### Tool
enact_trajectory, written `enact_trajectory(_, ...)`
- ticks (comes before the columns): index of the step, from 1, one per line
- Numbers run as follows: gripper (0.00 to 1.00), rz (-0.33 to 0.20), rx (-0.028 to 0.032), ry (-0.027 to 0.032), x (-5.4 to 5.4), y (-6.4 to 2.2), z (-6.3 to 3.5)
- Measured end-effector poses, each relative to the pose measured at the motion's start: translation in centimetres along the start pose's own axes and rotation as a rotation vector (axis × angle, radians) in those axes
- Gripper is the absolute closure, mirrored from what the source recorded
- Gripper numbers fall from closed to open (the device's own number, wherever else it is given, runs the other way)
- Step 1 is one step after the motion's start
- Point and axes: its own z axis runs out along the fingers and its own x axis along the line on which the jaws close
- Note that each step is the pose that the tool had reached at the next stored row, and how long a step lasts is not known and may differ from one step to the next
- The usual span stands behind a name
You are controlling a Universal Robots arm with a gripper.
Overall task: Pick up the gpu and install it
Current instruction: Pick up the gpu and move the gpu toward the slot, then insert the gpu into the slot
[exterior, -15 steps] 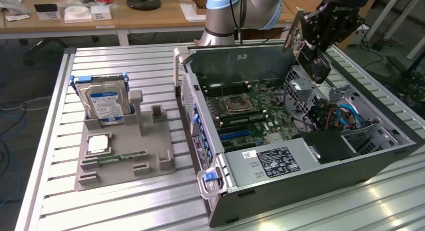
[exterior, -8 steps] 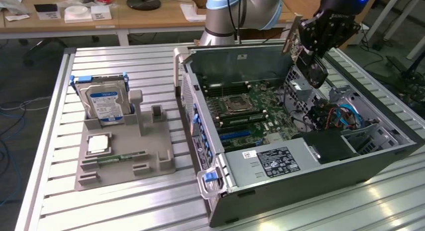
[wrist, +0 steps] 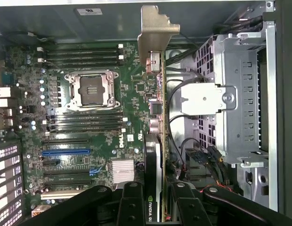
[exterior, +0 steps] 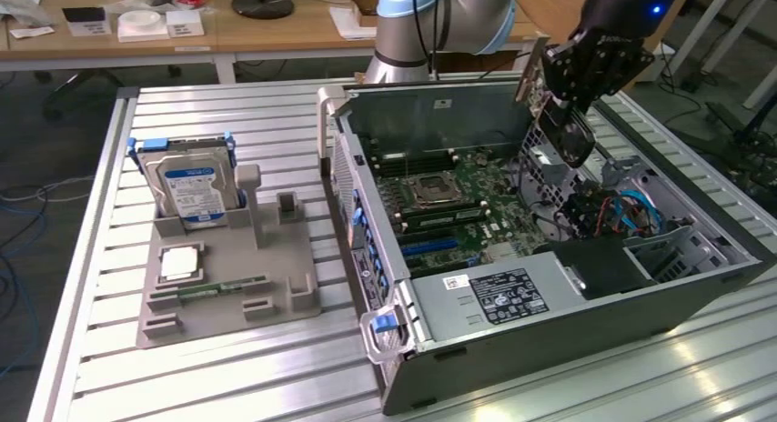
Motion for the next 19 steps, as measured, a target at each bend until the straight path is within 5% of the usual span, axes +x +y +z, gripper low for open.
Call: enact_trajectory(19, 0.73, 0.000, -0.0001, 0.0000, -0.45, 0.02, 0.15)
